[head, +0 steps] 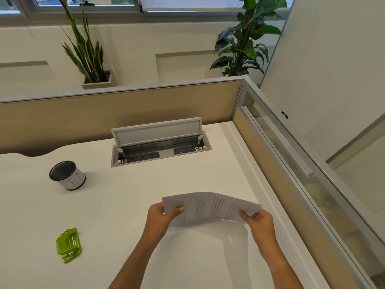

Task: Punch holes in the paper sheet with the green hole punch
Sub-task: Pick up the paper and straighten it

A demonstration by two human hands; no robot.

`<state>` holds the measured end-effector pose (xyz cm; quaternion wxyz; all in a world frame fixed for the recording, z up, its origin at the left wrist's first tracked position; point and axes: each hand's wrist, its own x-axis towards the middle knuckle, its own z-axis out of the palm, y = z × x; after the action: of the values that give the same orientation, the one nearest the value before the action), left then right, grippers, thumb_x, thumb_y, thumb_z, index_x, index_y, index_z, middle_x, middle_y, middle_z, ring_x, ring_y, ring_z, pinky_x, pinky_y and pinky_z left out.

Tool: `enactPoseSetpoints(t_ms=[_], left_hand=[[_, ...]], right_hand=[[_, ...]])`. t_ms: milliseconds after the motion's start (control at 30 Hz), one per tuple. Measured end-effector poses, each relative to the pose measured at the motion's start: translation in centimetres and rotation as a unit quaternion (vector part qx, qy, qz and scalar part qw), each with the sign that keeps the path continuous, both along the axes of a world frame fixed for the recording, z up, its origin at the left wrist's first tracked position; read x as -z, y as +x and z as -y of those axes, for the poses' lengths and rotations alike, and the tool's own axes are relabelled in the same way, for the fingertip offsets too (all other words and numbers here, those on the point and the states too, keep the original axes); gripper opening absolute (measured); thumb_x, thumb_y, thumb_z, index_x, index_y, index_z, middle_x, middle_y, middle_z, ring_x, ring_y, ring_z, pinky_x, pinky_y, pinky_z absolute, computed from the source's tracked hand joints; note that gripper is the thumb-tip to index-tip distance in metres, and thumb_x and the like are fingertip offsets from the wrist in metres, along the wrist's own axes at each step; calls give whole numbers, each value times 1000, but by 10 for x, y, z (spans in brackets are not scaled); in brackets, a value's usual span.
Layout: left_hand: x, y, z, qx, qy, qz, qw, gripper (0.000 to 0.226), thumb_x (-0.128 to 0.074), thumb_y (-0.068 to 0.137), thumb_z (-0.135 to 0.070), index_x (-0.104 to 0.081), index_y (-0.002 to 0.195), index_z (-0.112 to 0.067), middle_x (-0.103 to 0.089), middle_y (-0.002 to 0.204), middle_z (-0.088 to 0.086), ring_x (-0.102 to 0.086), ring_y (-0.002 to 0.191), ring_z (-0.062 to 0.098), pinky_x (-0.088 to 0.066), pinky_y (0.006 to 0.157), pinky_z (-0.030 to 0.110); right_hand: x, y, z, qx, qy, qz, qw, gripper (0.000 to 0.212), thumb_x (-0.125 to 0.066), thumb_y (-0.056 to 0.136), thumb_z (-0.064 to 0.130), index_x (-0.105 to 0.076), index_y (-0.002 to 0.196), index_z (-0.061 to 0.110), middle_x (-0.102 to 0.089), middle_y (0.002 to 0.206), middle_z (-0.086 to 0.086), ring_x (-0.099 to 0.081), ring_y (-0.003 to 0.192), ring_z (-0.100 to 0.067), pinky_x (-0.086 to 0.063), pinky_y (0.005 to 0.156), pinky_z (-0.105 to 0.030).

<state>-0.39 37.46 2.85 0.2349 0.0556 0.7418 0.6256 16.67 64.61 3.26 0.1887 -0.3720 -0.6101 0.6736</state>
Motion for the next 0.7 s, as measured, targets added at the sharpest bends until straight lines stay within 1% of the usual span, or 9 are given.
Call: enactPoseSetpoints(t_ms=[67,133,200,300,400,467,567,633,700], left_hand=[[-2,-1,1,-7,8,-15,1000,20,-92,85,-22,-88,99,-35,-87,103,-9,-82,97,10,-64,93,38],[-4,-1,3,-12,16,-24,1000,21,-92,79,-36,-87,99,-41,-87,101,-10,-82,95,9,-61,88,30],[-3,-1,5,-5,17,-34,999,27,-89,74,-46,-87,100,-37,-87,100,-8,-81,95,10,-61,86,29],[1,2,6,10,2,-22,1000,19,-90,81,-31,-87,100,-35,-87,101,-5,-81,97,13,-62,92,38],[2,5,5,12,-8,0,1000,31,-90,87,-16,-87,95,-46,-87,102,-8,-82,97,11,-63,95,38],[1,4,3,10,-12,1,1000,31,-89,88,-15,-87,94,-45,-87,101,-8,-82,96,11,-63,94,37],[-5,1,2,5,15,0,1000,19,-89,88,-20,-88,98,-37,-87,105,-6,-82,99,13,-63,95,38],[-10,0,2,7,30,-5,1000,18,-88,85,-30,-88,102,-37,-87,106,-6,-82,100,13,-63,94,36],[-11,0,2,5,26,-10,1000,20,-88,87,-27,-87,102,-41,-87,106,-7,-82,99,12,-63,93,34]], right_hand=[[-4,-1,-1,5,-1,-9,1000,26,-83,90,1,-83,103,23,-86,96,1,-81,90,-11,-61,70,-14],[-6,0,-4,4,2,-18,1000,23,-84,90,4,-84,102,23,-86,96,3,-81,89,-10,-60,70,-12],[-6,1,-4,-4,4,-18,1000,22,-84,90,7,-84,104,24,-86,98,3,-82,90,-9,-61,71,-13],[-1,3,-3,-17,1,6,1000,24,-85,90,7,-82,106,25,-86,100,3,-81,92,-10,-60,79,-21],[7,5,-3,-21,-10,31,999,24,-85,89,8,-80,106,25,-86,99,5,-80,94,-12,-58,85,-27],[9,4,-5,-20,-10,37,999,25,-85,89,8,-80,107,25,-86,99,5,-80,95,-12,-58,83,-25],[5,4,-9,-19,-4,26,999,24,-85,90,10,-81,109,23,-86,101,2,-81,94,-12,-61,74,-17],[3,5,-12,-24,-3,11,1000,24,-84,91,10,-82,113,20,-86,104,1,-81,96,-12,-61,74,-13],[4,6,-11,-25,-3,11,1000,26,-85,91,11,-82,115,19,-86,105,0,-81,97,-12,-61,75,-14]])
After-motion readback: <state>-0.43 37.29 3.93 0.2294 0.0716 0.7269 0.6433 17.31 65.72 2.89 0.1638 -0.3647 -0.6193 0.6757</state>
